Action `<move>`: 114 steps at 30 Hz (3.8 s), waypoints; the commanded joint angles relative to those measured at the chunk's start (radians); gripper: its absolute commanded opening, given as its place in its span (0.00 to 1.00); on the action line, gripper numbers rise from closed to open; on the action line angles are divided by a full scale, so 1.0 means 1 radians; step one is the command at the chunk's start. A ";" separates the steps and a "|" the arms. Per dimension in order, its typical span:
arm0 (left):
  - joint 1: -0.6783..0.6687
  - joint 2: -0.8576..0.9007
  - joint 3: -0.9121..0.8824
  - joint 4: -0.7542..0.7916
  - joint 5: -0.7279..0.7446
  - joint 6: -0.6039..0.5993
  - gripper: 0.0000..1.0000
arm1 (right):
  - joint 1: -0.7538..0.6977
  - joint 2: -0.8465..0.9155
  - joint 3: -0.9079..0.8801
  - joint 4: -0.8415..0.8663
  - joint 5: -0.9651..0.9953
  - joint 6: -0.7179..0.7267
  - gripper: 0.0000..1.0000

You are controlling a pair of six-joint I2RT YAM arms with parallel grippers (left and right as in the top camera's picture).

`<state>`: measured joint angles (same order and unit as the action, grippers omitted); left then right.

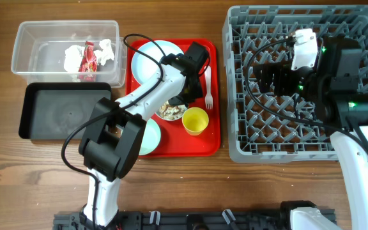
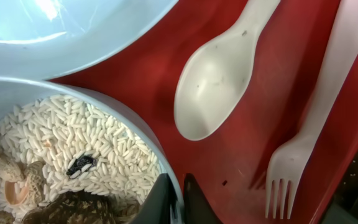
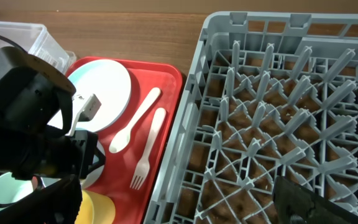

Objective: Sort waste into correct bins and load items into the dishwasher rack
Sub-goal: 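Grasp the rim of the rice-filled bowl with the left gripper, then tip the bowl over the black tray to dump the rice scraps, then return the emptied light-blue bowl to the red tray with the left gripper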

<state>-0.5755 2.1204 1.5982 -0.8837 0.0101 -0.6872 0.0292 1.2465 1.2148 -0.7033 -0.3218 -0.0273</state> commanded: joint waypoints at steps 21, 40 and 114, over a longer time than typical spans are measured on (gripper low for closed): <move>0.392 -0.358 0.168 -0.428 0.185 0.245 0.04 | 0.000 0.009 0.022 -0.001 -0.018 0.008 1.00; 1.173 -0.419 -0.339 -0.218 0.991 0.894 0.04 | 0.000 0.009 0.022 -0.001 -0.018 0.014 1.00; 0.317 -0.621 -0.551 0.509 0.264 0.112 0.04 | 0.000 0.009 0.022 -0.010 -0.017 0.030 1.00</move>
<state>-0.1646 1.5032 1.0458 -0.2871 0.7494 -0.6582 0.0292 1.2465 1.2148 -0.7136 -0.3214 -0.0044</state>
